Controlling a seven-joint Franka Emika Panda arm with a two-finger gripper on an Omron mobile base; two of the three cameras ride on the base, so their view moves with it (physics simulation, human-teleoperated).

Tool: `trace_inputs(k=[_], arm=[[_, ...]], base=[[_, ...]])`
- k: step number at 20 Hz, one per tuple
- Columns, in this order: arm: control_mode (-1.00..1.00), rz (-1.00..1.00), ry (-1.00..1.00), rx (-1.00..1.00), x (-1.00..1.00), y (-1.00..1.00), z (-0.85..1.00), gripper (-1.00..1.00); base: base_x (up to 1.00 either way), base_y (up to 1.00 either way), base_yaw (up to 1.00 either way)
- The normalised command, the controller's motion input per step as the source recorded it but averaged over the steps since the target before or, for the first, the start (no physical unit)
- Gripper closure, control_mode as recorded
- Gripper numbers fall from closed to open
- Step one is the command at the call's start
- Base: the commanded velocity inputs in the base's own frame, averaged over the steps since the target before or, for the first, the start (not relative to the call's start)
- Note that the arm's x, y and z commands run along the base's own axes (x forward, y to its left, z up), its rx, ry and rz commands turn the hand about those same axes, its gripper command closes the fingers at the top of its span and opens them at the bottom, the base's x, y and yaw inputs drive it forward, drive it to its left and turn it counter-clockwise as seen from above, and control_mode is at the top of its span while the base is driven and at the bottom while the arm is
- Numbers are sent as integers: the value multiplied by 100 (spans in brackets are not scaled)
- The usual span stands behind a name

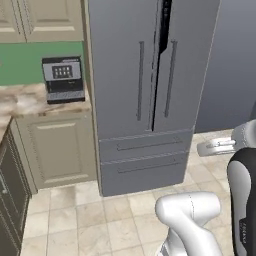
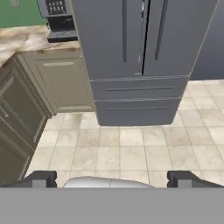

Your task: Retrieve the fish from the fridge and place it on the saucepan with marinade on the stove.

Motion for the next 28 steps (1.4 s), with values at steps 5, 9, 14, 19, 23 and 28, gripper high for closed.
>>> trace_inputs(k=[5, 9, 14, 19, 23, 28], arm=[[100, 0, 0, 0, 0, 0, 0, -100], [100, 0, 0, 0, 0, 0, 0, -100], [100, 0, 0, 0, 0, 0, 0, -100], [100, 0, 0, 0, 0, 0, 0, -100], [100, 0, 0, 0, 0, 0, 0, -100], [100, 0, 0, 0, 0, 0, 0, -100]], base=[[0, -34, -42], [11, -15, -15], [42, 0, 0], [44, 0, 11], [36, -4, 16], [14, -21, 18]])
